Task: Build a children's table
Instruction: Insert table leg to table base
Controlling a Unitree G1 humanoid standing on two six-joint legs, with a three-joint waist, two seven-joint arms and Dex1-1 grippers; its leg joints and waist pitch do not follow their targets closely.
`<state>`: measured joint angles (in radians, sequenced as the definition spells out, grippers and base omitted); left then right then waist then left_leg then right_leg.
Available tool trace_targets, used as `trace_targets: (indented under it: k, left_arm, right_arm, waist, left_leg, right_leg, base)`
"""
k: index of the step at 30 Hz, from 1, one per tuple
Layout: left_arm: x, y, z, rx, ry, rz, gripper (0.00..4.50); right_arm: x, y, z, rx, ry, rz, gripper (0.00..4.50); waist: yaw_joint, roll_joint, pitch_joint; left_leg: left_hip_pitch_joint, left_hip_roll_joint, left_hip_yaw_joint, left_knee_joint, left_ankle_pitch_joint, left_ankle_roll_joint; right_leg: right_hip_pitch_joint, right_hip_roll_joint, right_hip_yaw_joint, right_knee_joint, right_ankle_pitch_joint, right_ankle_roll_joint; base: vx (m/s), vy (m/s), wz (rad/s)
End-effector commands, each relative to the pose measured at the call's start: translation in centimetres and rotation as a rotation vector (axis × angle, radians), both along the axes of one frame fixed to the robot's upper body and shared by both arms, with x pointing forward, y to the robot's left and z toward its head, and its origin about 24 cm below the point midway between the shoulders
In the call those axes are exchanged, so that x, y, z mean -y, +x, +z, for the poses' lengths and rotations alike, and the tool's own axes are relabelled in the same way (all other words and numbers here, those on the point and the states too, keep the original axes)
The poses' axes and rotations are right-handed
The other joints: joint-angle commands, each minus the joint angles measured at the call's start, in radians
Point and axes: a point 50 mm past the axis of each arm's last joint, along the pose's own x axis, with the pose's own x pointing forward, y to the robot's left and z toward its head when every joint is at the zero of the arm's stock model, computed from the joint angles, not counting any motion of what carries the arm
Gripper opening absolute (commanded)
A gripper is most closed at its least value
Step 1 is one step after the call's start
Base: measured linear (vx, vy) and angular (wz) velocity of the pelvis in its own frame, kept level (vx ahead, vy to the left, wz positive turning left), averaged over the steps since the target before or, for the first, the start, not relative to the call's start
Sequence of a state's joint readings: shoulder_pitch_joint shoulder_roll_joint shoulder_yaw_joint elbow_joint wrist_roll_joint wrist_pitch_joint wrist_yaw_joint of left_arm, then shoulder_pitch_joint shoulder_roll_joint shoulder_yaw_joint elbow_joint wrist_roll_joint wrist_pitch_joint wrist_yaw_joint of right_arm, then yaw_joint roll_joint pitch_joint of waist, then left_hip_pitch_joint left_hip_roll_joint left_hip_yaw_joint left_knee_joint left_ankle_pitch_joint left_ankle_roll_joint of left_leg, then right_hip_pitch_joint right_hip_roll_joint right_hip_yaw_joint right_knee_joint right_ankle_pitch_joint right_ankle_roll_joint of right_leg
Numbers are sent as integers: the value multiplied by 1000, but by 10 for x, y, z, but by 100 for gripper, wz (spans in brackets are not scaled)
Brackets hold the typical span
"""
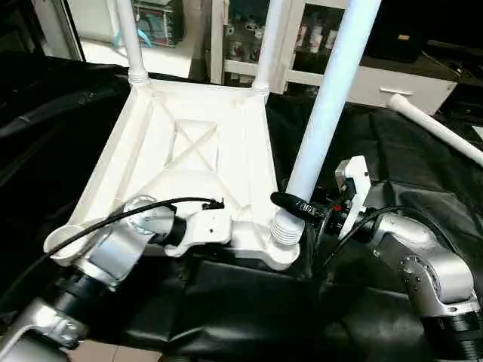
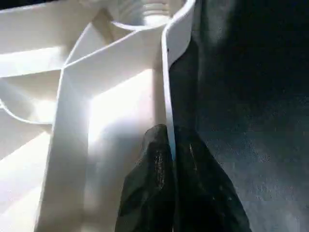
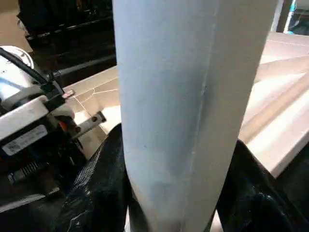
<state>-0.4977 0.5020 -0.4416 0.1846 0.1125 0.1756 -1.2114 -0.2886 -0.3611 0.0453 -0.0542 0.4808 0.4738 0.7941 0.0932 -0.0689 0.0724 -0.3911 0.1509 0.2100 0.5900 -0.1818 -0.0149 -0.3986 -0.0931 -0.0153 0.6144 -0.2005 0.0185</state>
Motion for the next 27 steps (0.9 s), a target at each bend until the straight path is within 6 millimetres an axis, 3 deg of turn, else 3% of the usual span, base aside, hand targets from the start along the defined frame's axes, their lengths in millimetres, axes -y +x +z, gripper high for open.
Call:
trace_targets:
  k: [1, 3, 6, 8, 11, 18, 19, 27]
  left_arm:
    - [11, -4, -5, -40, -86, 8, 62]
    - [13, -3, -3, -15, -90, -5, 63]
    - [16, -2, -2, 18, -86, -17, 71]
    - [16, -2, -4, 11, -76, -24, 71]
    - [15, -2, -5, 6, -65, -28, 71]
    - [9, -2, -11, -6, -10, -17, 71]
    - [8, -2, -12, -8, -7, -7, 43]
    - [5, -2, -15, -8, 11, 7, 3]
  right_arm:
    - [3, 2, 6, 16, 5, -3, 182]
    - [3, 2, 5, 16, 4, -3, 182]
    - [3, 2, 5, 16, 2, -4, 182]
    - [3, 1, 5, 16, 2, -4, 182]
    - [4, 1, 6, 17, 1, -4, 182]
    - [5, 1, 7, 21, 2, -10, 182]
    - [5, 2, 7, 21, 2, -12, 182]
    - [6, 4, 8, 23, 3, -21, 182]
  waist:
    - [-2, -3, -50]
    - [-2, -1, -52]
    - [-4, -4, -54]
    - [-5, -5, -56]
    - [-4, -4, -56]
    - [-5, -3, -53]
    - [-5, -3, -53]
    - [-5, -5, -50]
  left_leg:
    - [38, 82, -38, -86, -245, -18]
    - [38, 81, -39, -87, -250, -24]
    - [35, 81, -39, -85, -218, -17]
    - [34, 79, -37, -81, -175, 2]
    - [34, 79, -35, -78, -159, 15]
    - [38, 81, -36, -82, -209, -4]
    - [38, 81, -36, -83, -216, -10]
    - [37, 81, -37, -84, -225, -14]
  right_leg:
    - [14, -64, 31, -74, -228, -192]
    - [14, -64, 30, -74, -230, -189]
    - [17, -60, 29, -68, -160, -191]
    - [20, -59, 28, -62, -96, -202]
    - [20, -59, 28, -60, -71, -215]
    - [17, -59, 29, -66, -141, -209]
    - [18, -60, 29, -67, -150, -207]
    - [15, -61, 30, -70, -173, -198]
  base:
    - [0, 0, 0]
    - [0, 0, 0]
    - [0, 0, 0]
    - [0, 0, 0]
    - [0, 0, 0]
    - [0, 0, 0]
    - [0, 0, 0]
    - [0, 0, 0]
